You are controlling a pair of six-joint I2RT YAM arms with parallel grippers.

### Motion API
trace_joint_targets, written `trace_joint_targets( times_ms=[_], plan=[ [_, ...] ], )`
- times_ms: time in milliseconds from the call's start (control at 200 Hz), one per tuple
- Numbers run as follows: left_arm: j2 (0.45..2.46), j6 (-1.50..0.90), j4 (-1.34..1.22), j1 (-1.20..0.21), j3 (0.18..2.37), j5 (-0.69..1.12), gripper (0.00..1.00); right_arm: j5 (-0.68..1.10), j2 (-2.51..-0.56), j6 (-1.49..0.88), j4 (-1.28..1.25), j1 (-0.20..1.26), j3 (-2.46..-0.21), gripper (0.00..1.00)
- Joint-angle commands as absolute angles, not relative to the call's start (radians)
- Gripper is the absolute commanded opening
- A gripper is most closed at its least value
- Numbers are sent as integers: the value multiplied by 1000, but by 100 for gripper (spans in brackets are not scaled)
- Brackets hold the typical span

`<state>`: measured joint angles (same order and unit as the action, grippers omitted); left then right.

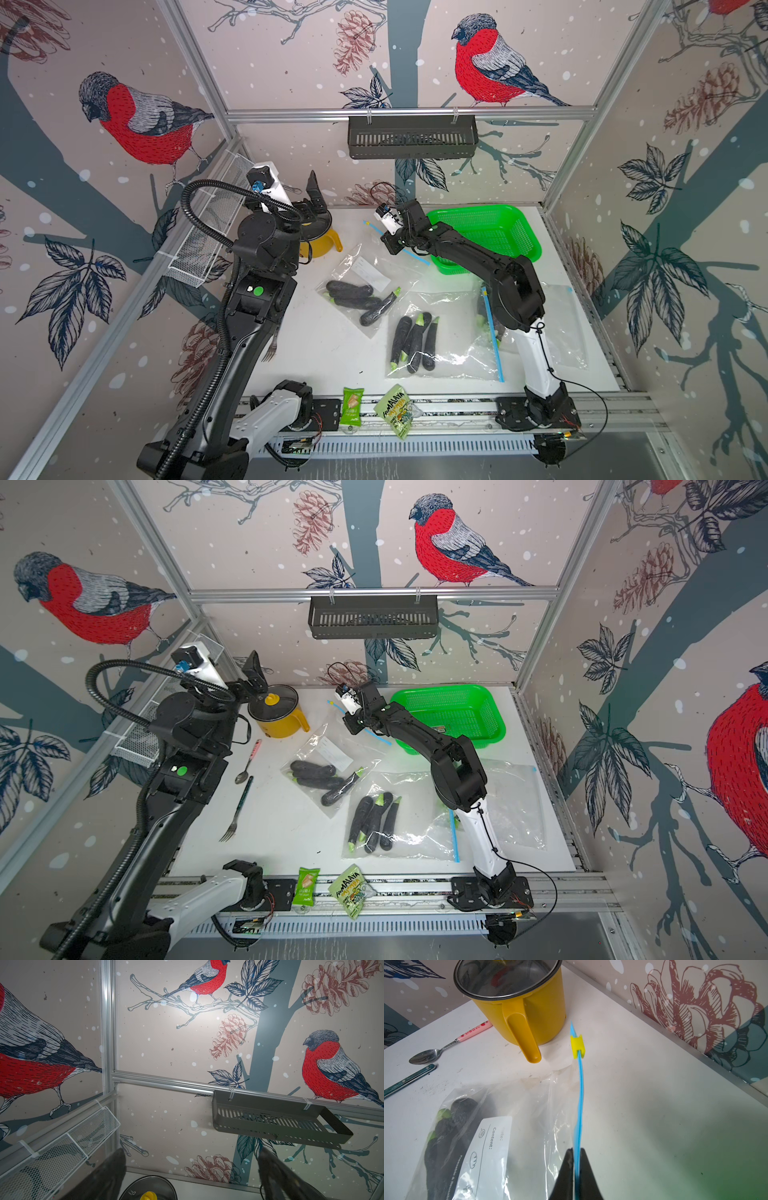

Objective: Place the eggplant in a zip-top bag and seal the zipper
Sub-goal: Place the zipper food storage bag at the center of the board.

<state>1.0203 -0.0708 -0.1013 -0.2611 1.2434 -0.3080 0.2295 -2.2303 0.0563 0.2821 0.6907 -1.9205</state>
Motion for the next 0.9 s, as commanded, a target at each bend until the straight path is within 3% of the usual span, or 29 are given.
trace_joint_targets(
  times_ms=[0, 125, 240, 420, 891],
  plan=[
    [1032, -78, -166, -247, 1253, -276, 97, 212, -2253, 50, 220, 686, -1941, 10],
    [1045, -89, -176, -234, 1248, -260, 97, 199, -2281, 40, 216, 669, -1968, 19],
    [1057, -98, -184, -225, 1240, -251, 97, 204, -2294, 38, 193, 652, -1975, 21],
    [1069, -116, -195, -213, 1230, -233, 97, 174, -2297, 47, 195, 640, -2006, 37],
    [1073, -145, -197, -211, 1154, -154, 98, 44, -1933, 97, 153, 599, -1789, 43]
  ],
)
